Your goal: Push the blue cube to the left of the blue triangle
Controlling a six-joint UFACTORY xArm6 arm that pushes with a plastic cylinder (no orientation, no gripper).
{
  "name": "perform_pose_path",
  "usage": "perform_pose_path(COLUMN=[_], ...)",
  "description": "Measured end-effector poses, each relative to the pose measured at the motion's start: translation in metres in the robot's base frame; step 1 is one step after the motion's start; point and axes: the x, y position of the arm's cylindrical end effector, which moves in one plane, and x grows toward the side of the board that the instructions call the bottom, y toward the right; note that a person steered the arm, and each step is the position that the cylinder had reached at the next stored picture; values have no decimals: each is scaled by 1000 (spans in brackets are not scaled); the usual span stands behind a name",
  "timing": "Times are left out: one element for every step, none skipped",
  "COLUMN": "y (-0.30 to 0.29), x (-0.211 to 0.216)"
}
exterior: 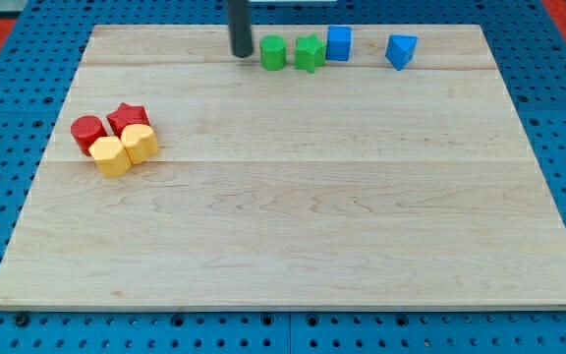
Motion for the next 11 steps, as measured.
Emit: perform_pose_path(y=[56,46,1,5,1,43,63,106,112,173,160], x=[6,10,37,34,-25,-55,-55,-54,-54,-53,-43])
